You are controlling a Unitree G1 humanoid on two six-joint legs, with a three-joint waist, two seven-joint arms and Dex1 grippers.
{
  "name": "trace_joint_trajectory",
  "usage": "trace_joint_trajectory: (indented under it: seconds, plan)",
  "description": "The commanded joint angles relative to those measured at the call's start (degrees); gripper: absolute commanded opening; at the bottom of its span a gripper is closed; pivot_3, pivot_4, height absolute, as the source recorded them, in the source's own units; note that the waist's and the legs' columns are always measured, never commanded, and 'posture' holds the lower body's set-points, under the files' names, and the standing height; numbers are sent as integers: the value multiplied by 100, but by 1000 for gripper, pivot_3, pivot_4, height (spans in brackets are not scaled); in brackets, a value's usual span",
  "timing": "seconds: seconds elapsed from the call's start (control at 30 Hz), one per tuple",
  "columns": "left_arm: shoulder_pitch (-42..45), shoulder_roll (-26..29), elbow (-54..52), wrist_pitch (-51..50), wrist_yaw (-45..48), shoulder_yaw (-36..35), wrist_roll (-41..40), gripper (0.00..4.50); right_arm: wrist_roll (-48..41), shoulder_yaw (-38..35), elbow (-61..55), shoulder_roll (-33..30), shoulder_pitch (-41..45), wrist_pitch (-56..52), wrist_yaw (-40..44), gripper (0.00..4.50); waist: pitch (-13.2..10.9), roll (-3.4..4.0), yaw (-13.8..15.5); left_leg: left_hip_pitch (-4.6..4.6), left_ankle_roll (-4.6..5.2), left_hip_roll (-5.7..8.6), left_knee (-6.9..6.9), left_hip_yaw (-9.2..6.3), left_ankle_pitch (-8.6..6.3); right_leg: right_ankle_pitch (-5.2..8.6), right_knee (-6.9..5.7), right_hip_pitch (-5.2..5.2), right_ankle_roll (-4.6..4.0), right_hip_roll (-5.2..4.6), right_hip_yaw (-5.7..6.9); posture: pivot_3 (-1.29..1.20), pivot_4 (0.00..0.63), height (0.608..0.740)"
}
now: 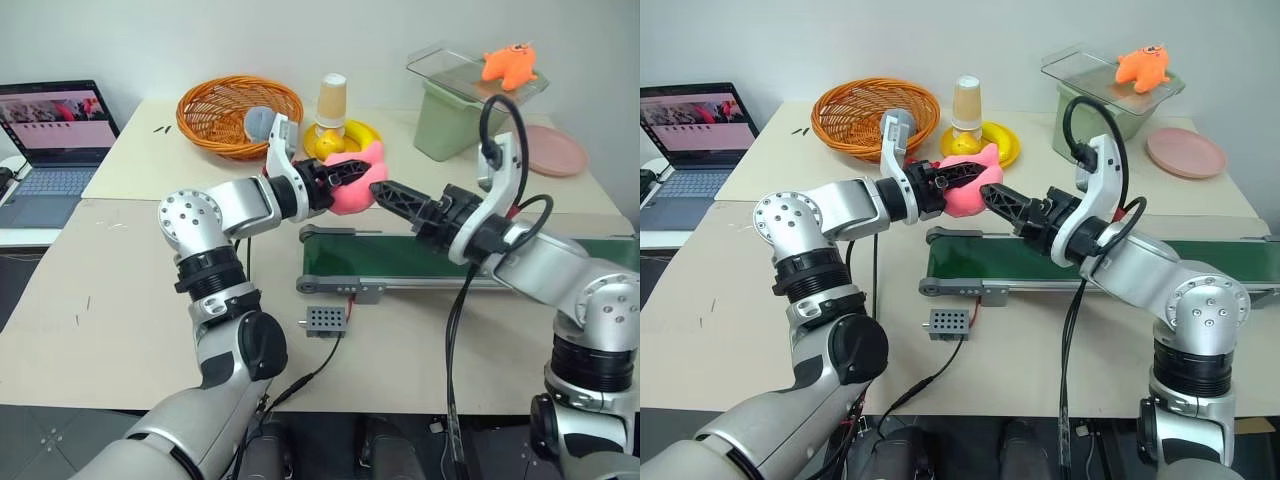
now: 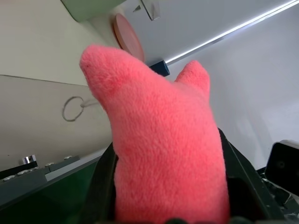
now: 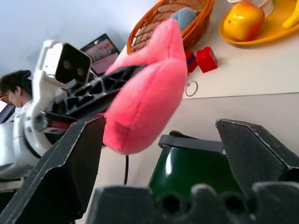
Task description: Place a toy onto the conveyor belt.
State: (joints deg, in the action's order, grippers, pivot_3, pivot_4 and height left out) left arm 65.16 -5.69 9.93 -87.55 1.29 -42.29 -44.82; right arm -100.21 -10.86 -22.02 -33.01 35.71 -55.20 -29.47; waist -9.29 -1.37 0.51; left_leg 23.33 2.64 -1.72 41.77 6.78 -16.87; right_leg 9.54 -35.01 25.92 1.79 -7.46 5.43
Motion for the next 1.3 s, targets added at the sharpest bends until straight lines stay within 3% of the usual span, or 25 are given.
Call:
trace_joint_trajectory:
  seconds: [0.03,0.53,0.67,1.0,1.23,1.3]
  plan:
    - [17,-51,-177,76,16,156,-193,1647,-47,101,-154,-58,69,244,6,4500,0,0,0,1,0,0,0,0,0,0,0,0,0,0,0,0,150,734]
    - [50,-135,-308,52,-233,65,-393,1647,473,440,95,178,319,623,190,4500,0,0,6,2,1,0,0,-1,0,0,2,0,0,0,0,0,150,734]
    - [21,-180,-369,29,-371,42,-497,1602,666,472,200,272,424,641,305,3537,0,0,8,3,1,0,0,-1,0,0,2,0,0,0,0,0,150,734]
    - [26,-131,-352,130,-590,71,-738,1602,867,453,267,352,481,567,482,92,0,0,7,3,1,0,0,-2,0,0,2,0,0,0,1,0,150,734]
    - [27,-89,-295,230,-637,184,-884,1602,900,447,260,360,509,556,485,32,0,0,8,4,1,0,0,-2,0,0,2,0,0,0,1,0,150,734]
    - [94,-109,-237,268,-674,57,-1037,2178,916,448,273,349,517,544,479,0,0,0,8,3,1,0,0,-1,0,0,2,0,0,0,1,0,150,734]
